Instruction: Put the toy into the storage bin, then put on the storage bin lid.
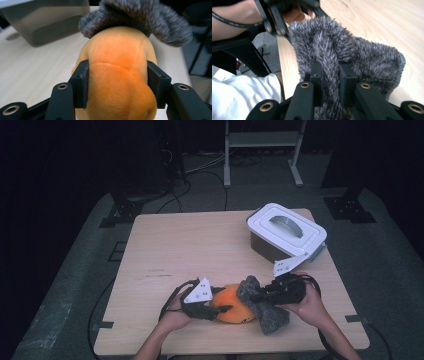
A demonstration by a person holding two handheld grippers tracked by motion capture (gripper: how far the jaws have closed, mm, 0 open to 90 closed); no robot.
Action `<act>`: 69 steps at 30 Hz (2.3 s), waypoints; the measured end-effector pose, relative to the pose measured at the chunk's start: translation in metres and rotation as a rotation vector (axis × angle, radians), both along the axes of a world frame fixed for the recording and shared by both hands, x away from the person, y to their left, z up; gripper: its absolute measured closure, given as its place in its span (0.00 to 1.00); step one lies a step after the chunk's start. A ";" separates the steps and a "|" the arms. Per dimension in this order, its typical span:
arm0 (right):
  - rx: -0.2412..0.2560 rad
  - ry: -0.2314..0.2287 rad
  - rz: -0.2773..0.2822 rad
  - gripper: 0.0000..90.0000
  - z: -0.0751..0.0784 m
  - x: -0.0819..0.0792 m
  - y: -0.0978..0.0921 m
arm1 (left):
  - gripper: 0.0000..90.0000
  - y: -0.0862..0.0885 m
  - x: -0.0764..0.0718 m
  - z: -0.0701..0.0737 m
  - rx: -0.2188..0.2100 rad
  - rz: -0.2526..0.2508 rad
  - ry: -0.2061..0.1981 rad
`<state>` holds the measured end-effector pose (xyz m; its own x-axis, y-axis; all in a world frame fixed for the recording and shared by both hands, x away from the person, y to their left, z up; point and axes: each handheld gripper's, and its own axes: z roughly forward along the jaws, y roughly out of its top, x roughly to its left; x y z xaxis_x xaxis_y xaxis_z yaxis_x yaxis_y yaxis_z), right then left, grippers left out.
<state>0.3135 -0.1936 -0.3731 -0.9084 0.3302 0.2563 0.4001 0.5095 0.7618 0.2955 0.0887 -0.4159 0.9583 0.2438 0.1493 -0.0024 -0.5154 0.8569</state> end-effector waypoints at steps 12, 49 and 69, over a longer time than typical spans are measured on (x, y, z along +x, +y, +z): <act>-0.069 -0.040 0.045 0.84 0.011 0.003 0.032 | 0.46 0.003 -0.006 -0.006 -0.006 -0.015 0.008; -0.021 0.100 -0.052 0.84 -0.051 -0.008 -0.029 | 0.43 0.018 -0.014 -0.015 -0.008 -0.004 0.052; -0.034 0.039 0.025 0.84 -0.024 0.001 0.005 | 0.20 0.019 -0.004 -0.013 -0.015 0.019 0.162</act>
<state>0.3142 -0.1889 -0.3969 -0.9060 0.3170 0.2807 0.4161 0.5446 0.7282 0.2913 0.1072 -0.4287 0.9647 0.2631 -0.0109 0.1463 -0.5014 0.8528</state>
